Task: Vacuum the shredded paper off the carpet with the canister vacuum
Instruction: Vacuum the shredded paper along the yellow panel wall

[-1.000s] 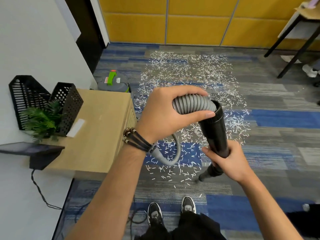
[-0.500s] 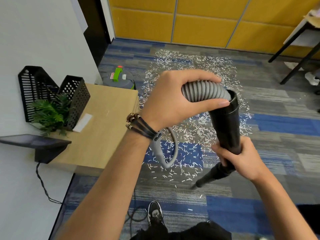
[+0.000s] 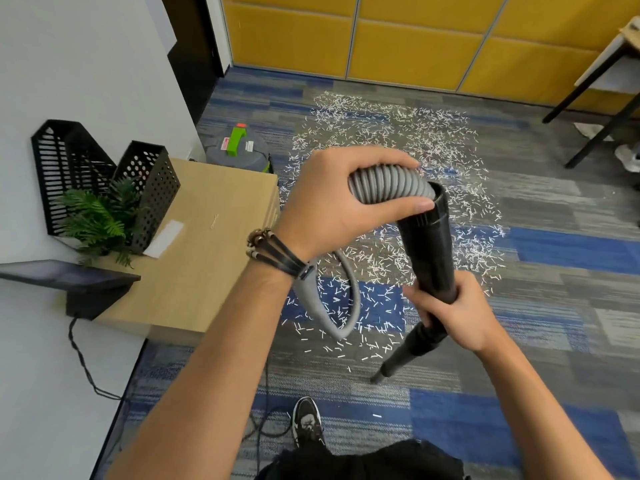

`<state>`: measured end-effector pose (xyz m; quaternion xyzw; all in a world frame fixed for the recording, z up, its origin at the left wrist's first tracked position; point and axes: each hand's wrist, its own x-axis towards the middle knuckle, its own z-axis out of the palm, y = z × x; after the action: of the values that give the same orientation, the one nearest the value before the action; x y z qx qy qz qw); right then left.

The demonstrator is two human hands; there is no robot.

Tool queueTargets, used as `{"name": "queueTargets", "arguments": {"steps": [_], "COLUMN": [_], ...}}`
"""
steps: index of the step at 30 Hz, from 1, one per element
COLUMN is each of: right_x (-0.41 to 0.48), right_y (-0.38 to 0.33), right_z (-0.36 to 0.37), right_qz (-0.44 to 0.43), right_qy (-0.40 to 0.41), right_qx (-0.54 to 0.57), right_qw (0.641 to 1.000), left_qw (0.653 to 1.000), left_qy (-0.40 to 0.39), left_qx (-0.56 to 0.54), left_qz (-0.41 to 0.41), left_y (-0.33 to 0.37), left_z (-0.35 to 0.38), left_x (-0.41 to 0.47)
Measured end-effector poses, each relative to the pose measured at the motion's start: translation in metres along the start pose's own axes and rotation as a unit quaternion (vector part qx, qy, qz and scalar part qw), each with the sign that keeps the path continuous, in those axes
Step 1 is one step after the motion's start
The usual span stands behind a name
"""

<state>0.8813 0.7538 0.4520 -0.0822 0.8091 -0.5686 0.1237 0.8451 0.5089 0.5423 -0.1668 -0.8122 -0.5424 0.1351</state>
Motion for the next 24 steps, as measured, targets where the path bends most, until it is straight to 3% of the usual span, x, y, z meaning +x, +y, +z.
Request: {"name": "queueTargets", "arguments": {"steps": [9,16,24], "right_x": [0.008,-0.006,-0.028], "right_y": [-0.010,-0.020,0.021], "right_z": [0.013,-0.041,-0.071], "right_qz": [-0.032,-0.038,0.003], "right_qy": [-0.011,-0.065,-0.067], "right_qx": [0.027,0.026,0.028], "right_qw": [0.999,0.997,0.997], "left_qw": [0.999,0.997,1.000], "left_qy": [0.028,0.033,-0.026], "left_qx": [0.007,-0.016,0.010], "left_qz": [0.037,0.062,0.000], "left_y": [0.009,0.033,0.026], "left_z": [-0.014,0.017,0.067], "left_x": [0.006,0.017,0.013]}}
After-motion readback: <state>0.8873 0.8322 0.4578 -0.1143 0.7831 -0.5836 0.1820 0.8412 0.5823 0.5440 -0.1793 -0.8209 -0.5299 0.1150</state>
